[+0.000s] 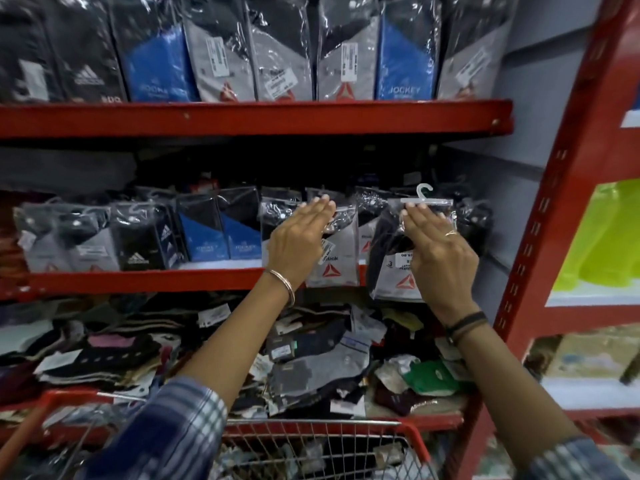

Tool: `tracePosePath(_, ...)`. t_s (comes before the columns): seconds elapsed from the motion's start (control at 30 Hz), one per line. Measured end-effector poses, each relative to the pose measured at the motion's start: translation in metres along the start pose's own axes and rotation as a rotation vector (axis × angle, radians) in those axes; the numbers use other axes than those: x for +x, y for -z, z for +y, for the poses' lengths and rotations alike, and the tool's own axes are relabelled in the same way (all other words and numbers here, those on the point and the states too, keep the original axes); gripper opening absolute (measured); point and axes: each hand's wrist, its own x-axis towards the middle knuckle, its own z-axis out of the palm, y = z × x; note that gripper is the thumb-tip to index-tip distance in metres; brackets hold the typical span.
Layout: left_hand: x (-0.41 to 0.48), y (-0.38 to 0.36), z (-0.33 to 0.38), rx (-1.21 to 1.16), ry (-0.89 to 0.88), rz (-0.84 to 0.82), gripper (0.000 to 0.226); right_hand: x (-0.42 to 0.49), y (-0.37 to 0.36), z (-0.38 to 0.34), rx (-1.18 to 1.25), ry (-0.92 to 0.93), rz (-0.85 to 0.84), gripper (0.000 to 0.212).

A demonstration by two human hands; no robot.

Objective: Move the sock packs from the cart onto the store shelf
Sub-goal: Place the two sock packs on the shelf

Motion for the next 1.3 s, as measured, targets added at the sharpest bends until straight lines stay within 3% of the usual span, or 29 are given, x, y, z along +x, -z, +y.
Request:
tracePosePath(0.3, 0.019, -0.043, -0.014, 0.03, -0.005, 0.006, 0.053, 0.04, -0.025, 0.019, 0.026, 0.071, 0.0, 0.048)
tracePosePath(0.57, 0.011, -0.066, -0.025, 0.069, 0.042, -0.004, 0.057, 0.038, -0.064, 0.023, 0.059, 0.012, -0.042, 0.053)
tracePosePath(0.77, 0.016, -0.081, -0.031, 0.09, 0.011, 0.038, 0.053, 0.038, -0.088, 0.025, 0.081, 0.036, 0.024, 0.049)
tracePosePath(1.3, 0.003, -0.109, -0.048, 0.064, 0.085, -0.052, 0.059, 0.03, -0.163, 0.034, 0.047, 0.09, 0.145, 0.042)
